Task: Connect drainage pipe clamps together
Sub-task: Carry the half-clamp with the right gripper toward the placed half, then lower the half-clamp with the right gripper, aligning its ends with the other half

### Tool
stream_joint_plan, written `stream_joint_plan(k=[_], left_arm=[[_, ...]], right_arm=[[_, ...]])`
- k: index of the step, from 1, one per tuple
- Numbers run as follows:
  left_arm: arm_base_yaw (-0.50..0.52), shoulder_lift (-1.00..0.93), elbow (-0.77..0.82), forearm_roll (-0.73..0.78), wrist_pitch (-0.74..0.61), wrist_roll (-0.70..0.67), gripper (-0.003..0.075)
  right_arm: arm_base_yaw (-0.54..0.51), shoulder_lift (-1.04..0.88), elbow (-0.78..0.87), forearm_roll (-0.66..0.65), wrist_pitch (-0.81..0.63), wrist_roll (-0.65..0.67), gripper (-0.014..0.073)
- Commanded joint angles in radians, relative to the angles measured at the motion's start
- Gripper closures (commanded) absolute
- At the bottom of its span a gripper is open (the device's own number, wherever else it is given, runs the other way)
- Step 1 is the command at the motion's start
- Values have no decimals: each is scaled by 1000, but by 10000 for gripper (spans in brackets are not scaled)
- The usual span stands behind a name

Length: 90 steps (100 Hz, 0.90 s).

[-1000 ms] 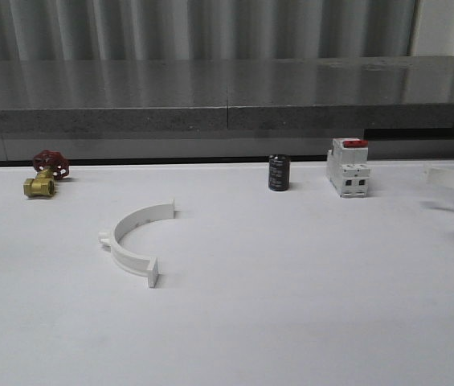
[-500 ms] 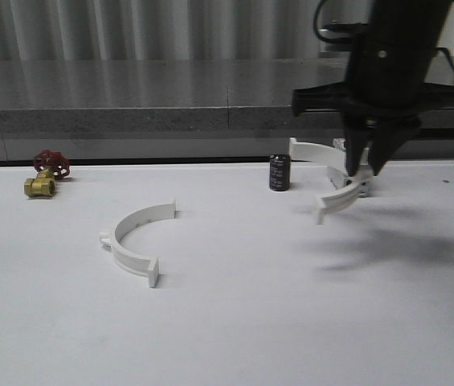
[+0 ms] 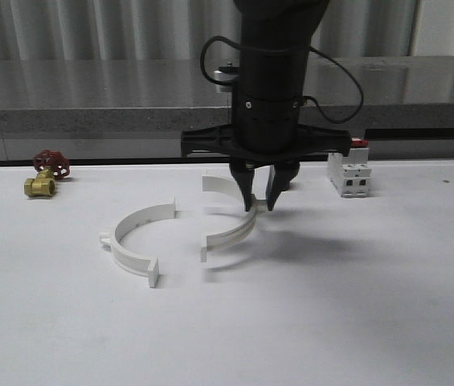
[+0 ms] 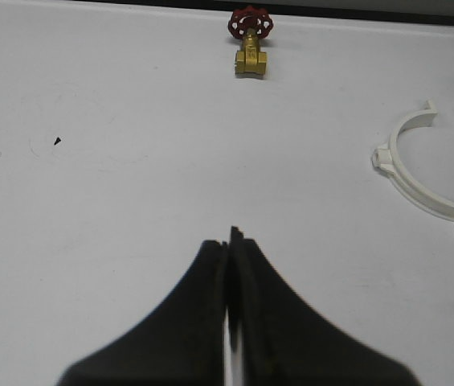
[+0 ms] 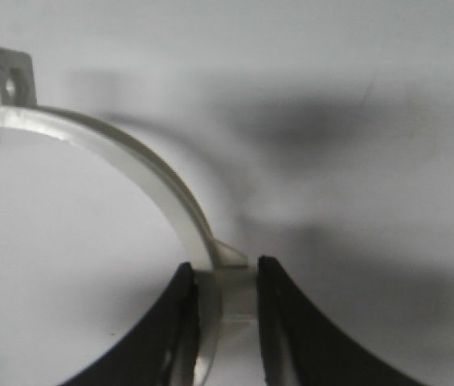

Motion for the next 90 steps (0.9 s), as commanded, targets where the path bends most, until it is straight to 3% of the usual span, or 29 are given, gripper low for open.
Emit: stream_joint_plan(k=[1,90], left_arm=[[3,4,-26,-2,-76,1,741],[3,4,-26,-2,-76,1,741]], right_arm=[[15,-37,-55,-33,-7,19,445],[62,1,-79,-30,-36,109,445]])
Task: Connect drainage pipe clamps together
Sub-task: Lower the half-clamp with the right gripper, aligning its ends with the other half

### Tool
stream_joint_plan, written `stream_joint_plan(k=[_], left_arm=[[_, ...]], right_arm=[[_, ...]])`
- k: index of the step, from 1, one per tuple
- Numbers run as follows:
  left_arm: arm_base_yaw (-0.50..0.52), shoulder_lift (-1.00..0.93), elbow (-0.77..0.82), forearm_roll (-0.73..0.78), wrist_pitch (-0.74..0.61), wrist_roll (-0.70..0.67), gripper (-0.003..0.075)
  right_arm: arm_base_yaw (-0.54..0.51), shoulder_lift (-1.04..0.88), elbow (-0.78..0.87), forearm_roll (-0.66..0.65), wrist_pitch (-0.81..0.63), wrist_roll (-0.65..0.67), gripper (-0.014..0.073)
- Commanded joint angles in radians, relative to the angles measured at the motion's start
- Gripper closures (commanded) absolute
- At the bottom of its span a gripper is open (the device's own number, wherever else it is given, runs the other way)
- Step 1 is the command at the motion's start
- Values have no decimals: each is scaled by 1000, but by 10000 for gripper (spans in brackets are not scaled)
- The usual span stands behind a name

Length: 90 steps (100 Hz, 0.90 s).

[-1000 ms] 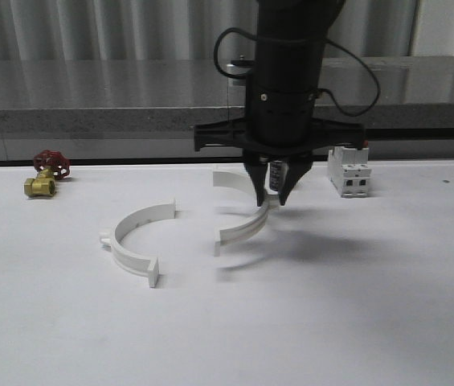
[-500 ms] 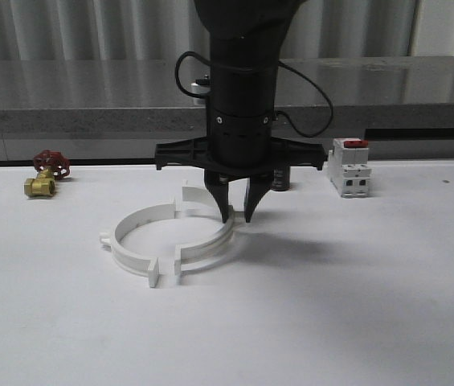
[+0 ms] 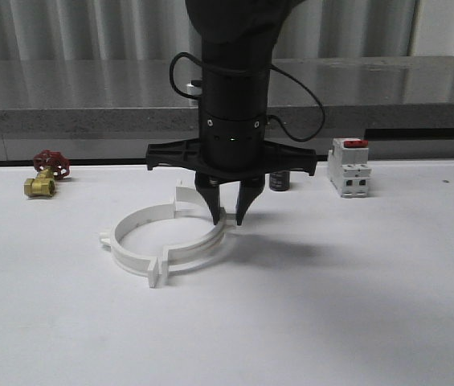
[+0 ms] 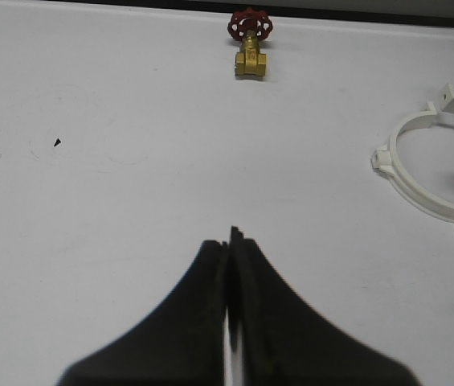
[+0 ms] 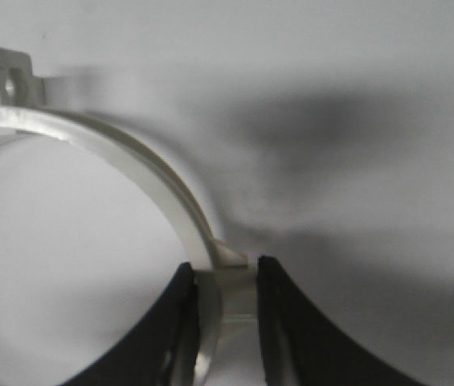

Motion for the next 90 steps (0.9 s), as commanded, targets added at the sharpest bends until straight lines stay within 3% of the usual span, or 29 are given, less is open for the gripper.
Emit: stream_joint_plan(k=[1,90], left_arm=[[3,4,-26,-2,-72,1,741],[3,4,-26,-2,-72,1,741]], right_arm=[[0,-59,-31,-23,-26,5,445],[6,-41,-31,-4,-10,26,445]])
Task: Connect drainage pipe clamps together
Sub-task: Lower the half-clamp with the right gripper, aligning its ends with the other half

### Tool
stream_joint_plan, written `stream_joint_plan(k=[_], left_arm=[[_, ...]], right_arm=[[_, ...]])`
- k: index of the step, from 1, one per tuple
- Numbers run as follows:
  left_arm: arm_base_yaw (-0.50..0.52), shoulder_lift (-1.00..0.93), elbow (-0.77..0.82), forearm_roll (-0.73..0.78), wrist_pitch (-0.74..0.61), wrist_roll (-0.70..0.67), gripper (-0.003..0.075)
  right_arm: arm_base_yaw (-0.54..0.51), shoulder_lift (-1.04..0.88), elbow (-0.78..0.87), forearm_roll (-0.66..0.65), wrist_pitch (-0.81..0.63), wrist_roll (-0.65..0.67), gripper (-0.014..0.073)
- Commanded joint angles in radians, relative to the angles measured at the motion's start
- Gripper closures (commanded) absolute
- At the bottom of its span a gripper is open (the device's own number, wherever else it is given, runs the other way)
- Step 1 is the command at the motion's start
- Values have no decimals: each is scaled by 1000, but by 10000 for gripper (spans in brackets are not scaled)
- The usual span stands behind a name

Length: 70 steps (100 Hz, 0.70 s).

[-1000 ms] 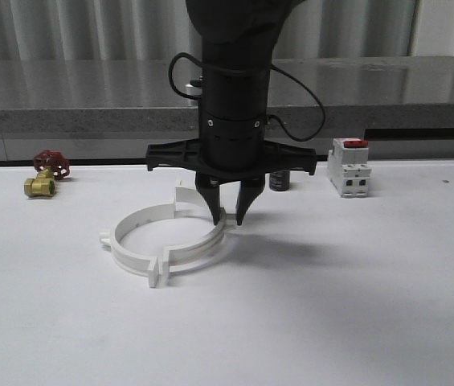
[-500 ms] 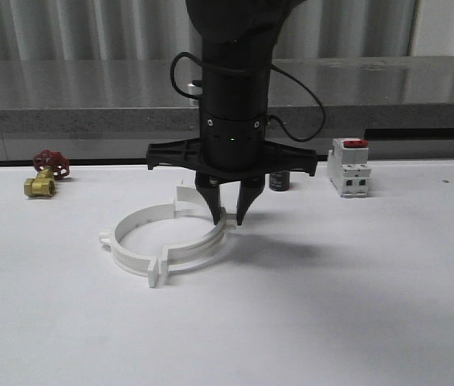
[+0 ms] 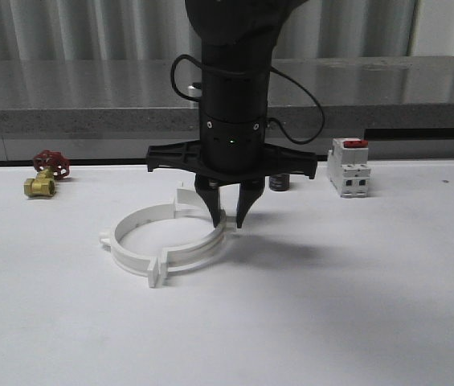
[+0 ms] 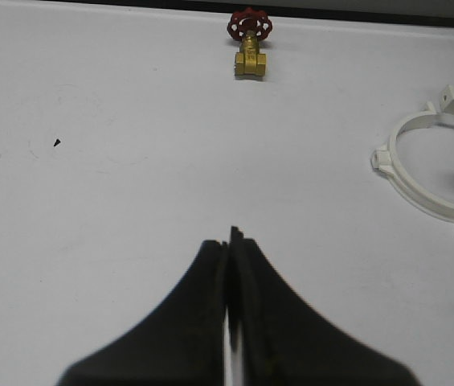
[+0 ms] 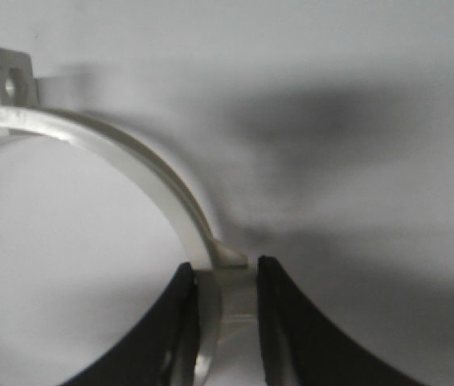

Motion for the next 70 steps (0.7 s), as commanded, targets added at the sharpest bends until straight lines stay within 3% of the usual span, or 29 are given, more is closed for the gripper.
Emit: stream_joint_plan(k=[1,60,70], left_arm=[[3,4,-26,-2,-72,1,741],[3,4,-26,-2,-72,1,741],[3,4,-26,-2,-72,1,741]], right_arm=[[6,-44,-29,-6,-11,8,445],[12,-40,-29,-6,-37,24,439],[12,-39,-29,-6,-39,24,381]])
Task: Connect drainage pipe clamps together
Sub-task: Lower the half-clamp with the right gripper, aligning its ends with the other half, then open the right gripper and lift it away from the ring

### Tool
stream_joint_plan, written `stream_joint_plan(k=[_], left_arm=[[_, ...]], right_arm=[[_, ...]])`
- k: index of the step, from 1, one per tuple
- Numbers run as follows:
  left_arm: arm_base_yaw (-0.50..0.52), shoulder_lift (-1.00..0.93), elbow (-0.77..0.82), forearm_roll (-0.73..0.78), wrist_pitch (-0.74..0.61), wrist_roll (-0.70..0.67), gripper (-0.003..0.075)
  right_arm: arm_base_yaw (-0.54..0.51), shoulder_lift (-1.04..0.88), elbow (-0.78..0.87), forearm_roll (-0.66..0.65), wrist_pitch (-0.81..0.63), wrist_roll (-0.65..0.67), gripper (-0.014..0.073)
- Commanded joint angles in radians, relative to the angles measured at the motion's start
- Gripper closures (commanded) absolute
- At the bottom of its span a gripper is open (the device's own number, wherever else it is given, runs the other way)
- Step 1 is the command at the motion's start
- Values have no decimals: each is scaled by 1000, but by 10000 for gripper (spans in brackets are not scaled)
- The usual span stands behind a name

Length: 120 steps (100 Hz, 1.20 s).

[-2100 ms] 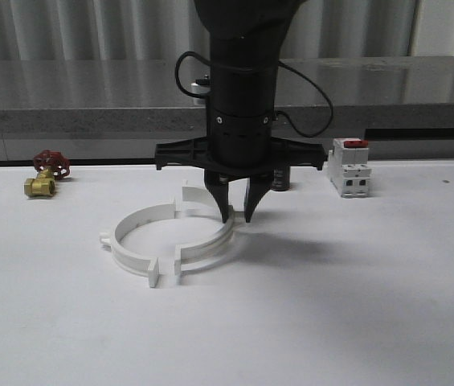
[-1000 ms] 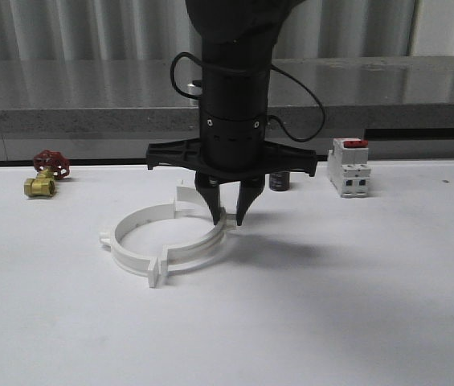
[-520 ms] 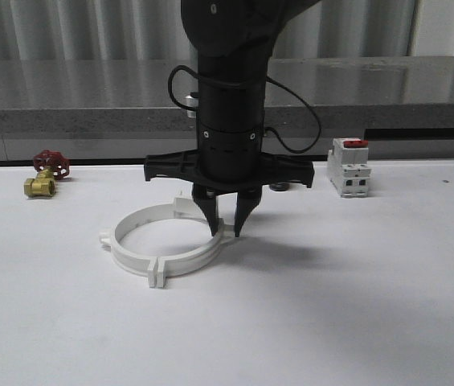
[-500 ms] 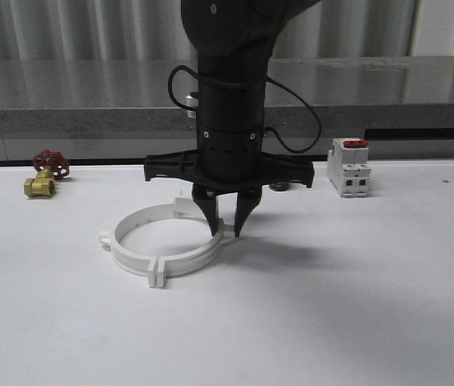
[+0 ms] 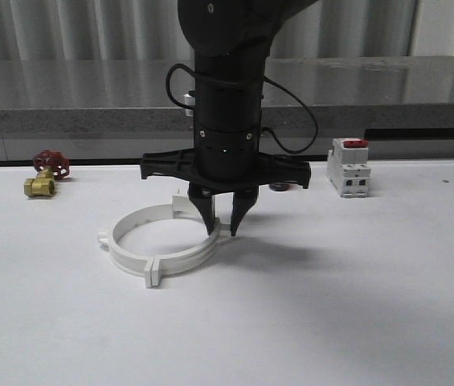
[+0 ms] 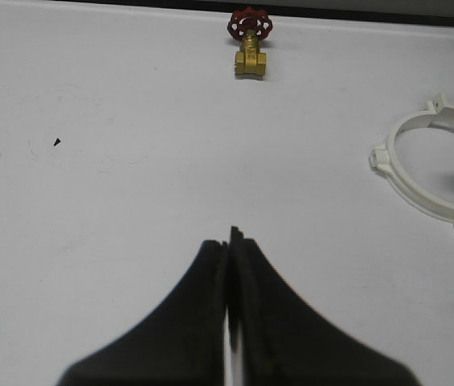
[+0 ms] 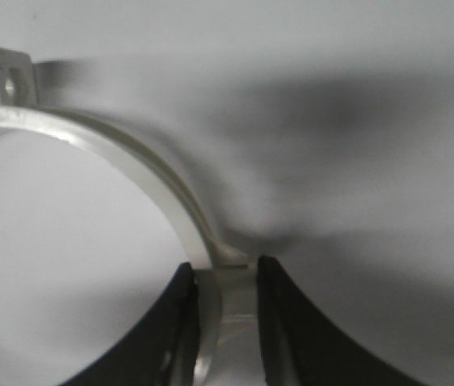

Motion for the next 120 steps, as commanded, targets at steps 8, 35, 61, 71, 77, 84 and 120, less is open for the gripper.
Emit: stream_joint_plan(k=[8,35,61,71,77,84,120], left_arm=[[3,4,-28,-2,-72,1,741],[3,4,-28,-2,-72,1,741],[3,4,-28,-2,-72,1,741],[3,4,-28,-2,-72,1,741],[3,4,-28,-2,-72,1,741],[3,4,-28,-2,-72,1,741],[3,4,-28,-2,-72,1,741]], right_arm=[[0,-52,-29,-13,-29,-2,292],[0,-47,-29,-6,-30,-2,150],[-1,-98,-29,-42,-34,-35,150],[-12,-141,-29,-42,-45,-112,150],[-24,-165,-29,-42,-45,-155,150],[-46,-197,-29,-40,-33,-199,150],[-229,-434,125,-28,-6,-458,159]])
